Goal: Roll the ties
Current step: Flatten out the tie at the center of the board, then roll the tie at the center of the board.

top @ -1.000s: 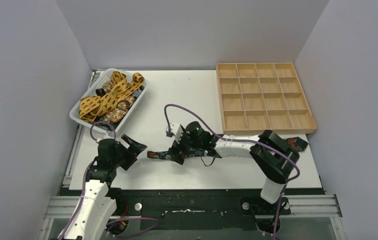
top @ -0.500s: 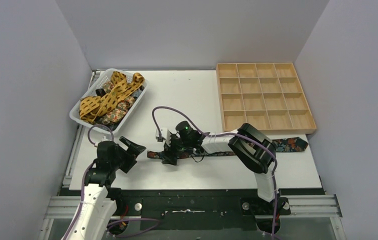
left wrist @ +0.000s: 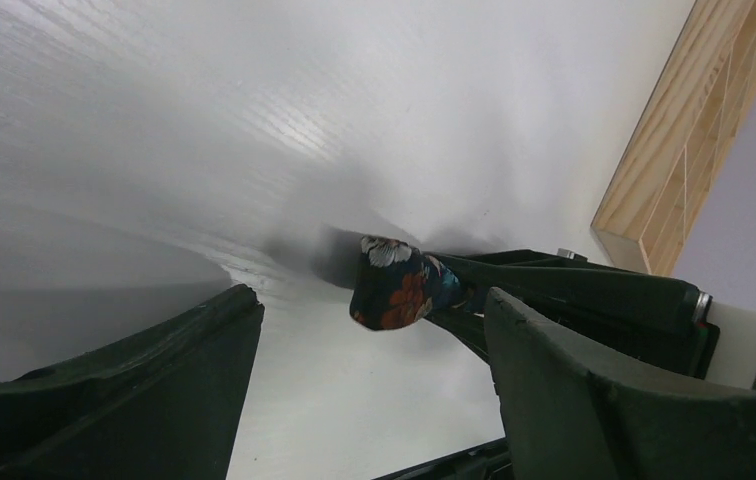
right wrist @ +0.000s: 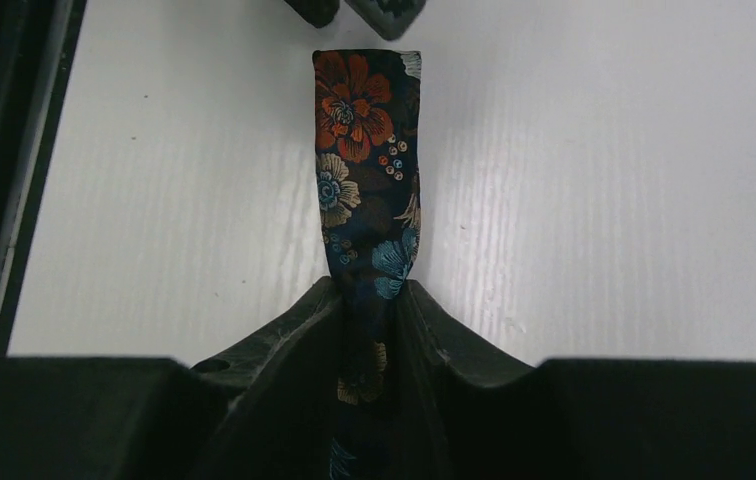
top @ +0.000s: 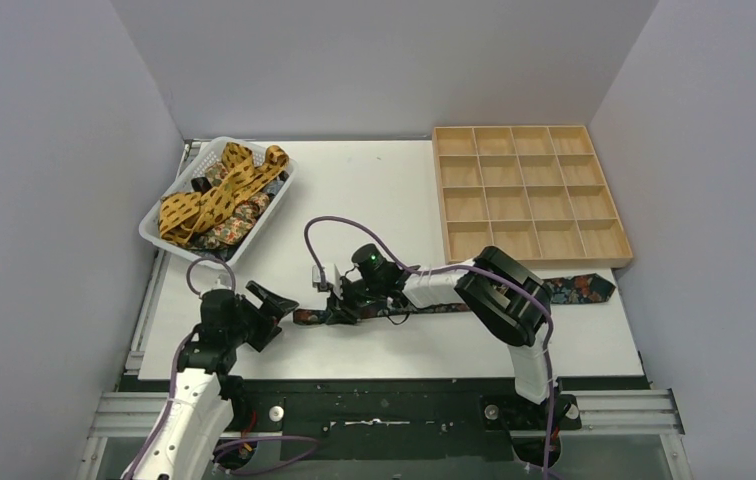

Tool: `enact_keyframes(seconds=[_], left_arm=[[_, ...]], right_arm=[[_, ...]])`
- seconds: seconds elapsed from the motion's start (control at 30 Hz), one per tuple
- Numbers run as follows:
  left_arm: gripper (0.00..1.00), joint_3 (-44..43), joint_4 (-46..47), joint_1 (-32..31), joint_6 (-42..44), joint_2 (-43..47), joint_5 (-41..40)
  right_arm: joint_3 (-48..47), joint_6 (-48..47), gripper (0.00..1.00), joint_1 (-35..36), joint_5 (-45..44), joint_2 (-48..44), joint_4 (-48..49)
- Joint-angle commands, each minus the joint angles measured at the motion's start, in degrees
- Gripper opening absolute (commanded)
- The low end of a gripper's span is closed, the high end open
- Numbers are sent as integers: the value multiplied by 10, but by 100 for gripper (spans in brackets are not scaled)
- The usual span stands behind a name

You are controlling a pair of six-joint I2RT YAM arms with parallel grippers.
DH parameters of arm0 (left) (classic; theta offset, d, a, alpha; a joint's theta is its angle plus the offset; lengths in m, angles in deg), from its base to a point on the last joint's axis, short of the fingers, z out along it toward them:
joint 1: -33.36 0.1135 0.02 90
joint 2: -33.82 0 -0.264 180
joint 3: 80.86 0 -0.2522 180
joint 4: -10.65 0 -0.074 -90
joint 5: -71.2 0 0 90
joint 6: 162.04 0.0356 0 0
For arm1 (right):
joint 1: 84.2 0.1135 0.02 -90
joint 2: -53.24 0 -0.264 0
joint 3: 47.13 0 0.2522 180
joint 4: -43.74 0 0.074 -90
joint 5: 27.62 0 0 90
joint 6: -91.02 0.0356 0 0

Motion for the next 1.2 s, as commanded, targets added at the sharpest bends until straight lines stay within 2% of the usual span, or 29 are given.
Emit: enact_keyframes(seconds=[0.0, 0.07, 0.13, 0.23, 0.37, 0.5, 0.57, 0.63, 0.73, 0.8, 0.9, 0.97, 1.07, 1.17], left_arm=[[78, 15, 51, 0, 3, 7, 24], [78, 27, 51, 0, -1, 17, 28], [77, 45, 66, 0, -11, 29, 37], [76, 59, 67, -1, -15, 51, 41], [75, 73, 59, -13, -25, 88, 43], [75, 72, 43, -31, -28, 110, 25], [75, 70, 41, -34, -27, 108, 23], [75, 69, 40, -38, -27, 99, 22], [75, 62, 31, -47, -24, 77, 12], [75, 57, 32, -51, -20, 62, 10], [75, 52, 30, -54, -18, 47, 8], [75, 52, 26, -57, -19, 42, 3], [74, 52, 26, -61, -19, 41, 2], [70, 54, 26, -65, -20, 45, 3]], right_arm=[[19, 10, 28, 18, 47, -20, -30], [25, 11, 30, 18, 39, -23, -25], [20, -2, 38, 18, 26, -27, -39], [11, 6, 62, 17, 6, -41, -48], [25, 43, 74, 16, -16, -100, -23], [77, 97, 77, 4, -76, -196, 11], [107, 157, 80, -6, -179, -245, 16], [120, 218, 81, -21, -260, -289, -28], [124, 322, 81, -56, -369, -335, -147], [150, 337, 81, -98, -358, -364, -211], [196, 350, 81, -152, -376, -413, -251], [201, 389, 77, -214, -369, -429, -297], [210, 458, 68, -276, -413, -456, -364], [247, 473, 64, -308, -412, -500, -348]])
